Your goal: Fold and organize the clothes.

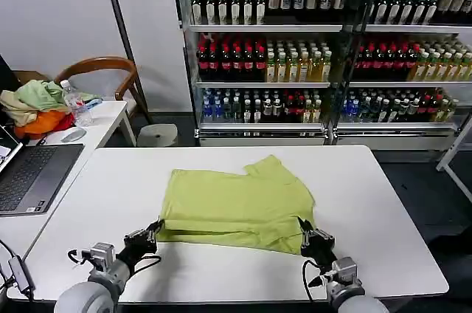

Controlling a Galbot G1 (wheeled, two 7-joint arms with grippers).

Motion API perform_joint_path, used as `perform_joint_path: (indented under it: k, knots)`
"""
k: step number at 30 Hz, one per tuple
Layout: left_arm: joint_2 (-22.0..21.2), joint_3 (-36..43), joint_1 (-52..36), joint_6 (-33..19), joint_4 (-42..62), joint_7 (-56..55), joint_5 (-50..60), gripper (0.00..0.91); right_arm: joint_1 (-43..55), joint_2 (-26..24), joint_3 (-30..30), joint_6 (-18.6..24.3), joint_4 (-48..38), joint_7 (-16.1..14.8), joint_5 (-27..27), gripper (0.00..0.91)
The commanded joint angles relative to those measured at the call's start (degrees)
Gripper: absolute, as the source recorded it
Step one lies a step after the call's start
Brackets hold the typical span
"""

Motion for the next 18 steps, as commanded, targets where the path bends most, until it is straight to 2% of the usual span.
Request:
perform_joint_path:
  k: [1, 12, 13, 14, 18]
  knots:
    - [0.42, 1.29, -3.45, -1.0, 2.86, 0.53, 0.06, 0.05, 4.95, -0.05, -0.51, 0.03, -4.06, -2.29, -0.39, 0.0]
    - [-0.54, 2.56, -4.44, -1.91, 4.53, 0.73, 0.94, 0.05, 7.45, 0.73, -2.02, 0.08, -7.43, -2.4, -1.19, 0.0]
    - [-0.53, 2.59, -4.59, -1.92, 4.78, 0.72, 0.94, 0.06, 7.47, 0.77, -2.13, 0.04, -7.54, -2.35, -1.16, 0.04]
    - [-0.5, 2.65, -4.77, -1.96, 5.07, 0.71, 0.98, 0.907, 7.49, 0.87, -2.22, 0.01, -7.62, -2.3, -1.1, 0.907]
    - [-0.65, 3.47, -5.7, -2.61, 6.52, 0.08, 2.58, 0.907, 7.47, 1.46, -2.89, -0.59, -8.22, -1.45, -1.36, 0.907]
